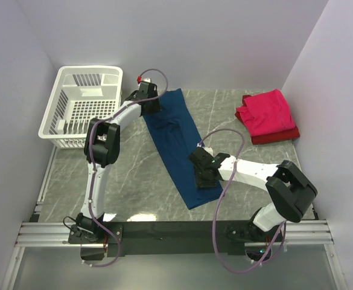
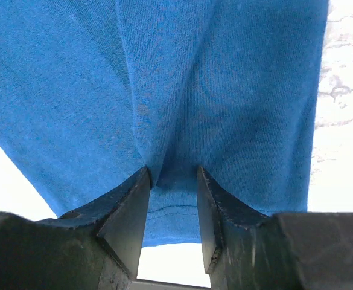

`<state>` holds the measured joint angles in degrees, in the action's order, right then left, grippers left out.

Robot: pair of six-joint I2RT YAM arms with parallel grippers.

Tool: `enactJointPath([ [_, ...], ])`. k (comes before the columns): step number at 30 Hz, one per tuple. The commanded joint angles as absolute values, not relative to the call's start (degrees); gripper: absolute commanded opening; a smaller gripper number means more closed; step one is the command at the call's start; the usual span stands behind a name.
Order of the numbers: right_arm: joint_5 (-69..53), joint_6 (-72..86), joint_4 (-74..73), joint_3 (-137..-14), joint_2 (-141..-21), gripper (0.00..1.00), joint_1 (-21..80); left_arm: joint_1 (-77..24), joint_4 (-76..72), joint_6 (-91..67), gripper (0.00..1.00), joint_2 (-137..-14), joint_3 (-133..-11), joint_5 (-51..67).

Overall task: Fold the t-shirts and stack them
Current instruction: Fold the tshirt

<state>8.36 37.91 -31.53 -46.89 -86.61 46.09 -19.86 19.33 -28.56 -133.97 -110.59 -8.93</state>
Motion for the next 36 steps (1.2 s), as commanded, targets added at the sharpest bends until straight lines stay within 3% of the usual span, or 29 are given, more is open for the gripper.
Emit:
enactJointPath([
  [1, 8.53, 38.85, -28.74, -46.41, -86.83, 0.44, 46.05, -20.13, 21.26, -28.3, 0.58, -133.06, -111.78, -9.23],
  [16, 1.15, 41.48, -26.55, -44.91, -89.99, 0.43, 51.49, -22.76, 20.74, -29.09, 0.57, -140.09, -116.62, -2.9],
  [28, 0.18, 43.5, -27.24, -53.0, -95.36, 0.43, 56.16, -24.79, 16.71, -27.78, 0.59, -145.46, -123.57, -0.62],
  [36, 6.41, 44.3, -31.02, -55.81, -87.91, 0.45, 57.39, -24.79, 14.77, -25.67, 0.59, -143.89, -127.97, -2.54],
])
